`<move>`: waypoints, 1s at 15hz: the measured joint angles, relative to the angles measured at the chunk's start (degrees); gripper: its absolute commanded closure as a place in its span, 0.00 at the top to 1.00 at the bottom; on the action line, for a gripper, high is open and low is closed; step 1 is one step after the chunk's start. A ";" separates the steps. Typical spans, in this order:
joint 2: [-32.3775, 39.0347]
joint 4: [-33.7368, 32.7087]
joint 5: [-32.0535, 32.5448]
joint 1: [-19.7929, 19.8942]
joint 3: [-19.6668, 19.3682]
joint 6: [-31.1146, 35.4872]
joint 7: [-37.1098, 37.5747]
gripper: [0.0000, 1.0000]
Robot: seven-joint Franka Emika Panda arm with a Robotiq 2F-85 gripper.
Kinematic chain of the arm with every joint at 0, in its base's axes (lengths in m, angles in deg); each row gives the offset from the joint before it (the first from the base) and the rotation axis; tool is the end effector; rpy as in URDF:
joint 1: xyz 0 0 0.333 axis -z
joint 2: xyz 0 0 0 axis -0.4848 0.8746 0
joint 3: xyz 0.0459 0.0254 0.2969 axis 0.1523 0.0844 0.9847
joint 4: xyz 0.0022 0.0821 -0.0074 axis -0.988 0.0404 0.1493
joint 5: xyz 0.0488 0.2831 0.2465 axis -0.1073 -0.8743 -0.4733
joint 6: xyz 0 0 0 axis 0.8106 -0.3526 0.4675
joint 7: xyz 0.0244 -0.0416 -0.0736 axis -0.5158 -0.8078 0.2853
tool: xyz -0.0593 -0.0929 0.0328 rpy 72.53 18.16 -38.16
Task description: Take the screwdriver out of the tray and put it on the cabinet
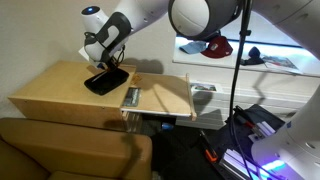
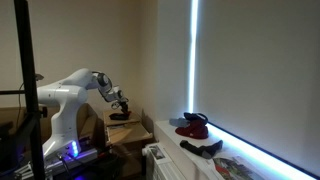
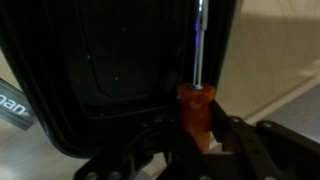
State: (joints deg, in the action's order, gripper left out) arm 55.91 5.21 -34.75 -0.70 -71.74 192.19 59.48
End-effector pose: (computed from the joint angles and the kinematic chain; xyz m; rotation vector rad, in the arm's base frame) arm 0.7147 0.2815 0.1423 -2.4599 1.7369 -0.5583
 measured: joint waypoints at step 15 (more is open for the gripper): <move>-2.78 5.64 -9.14 14.61 2.34 1.06 11.25 0.08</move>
State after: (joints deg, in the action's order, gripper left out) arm 53.13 10.85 -43.89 13.90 -69.41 193.25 70.73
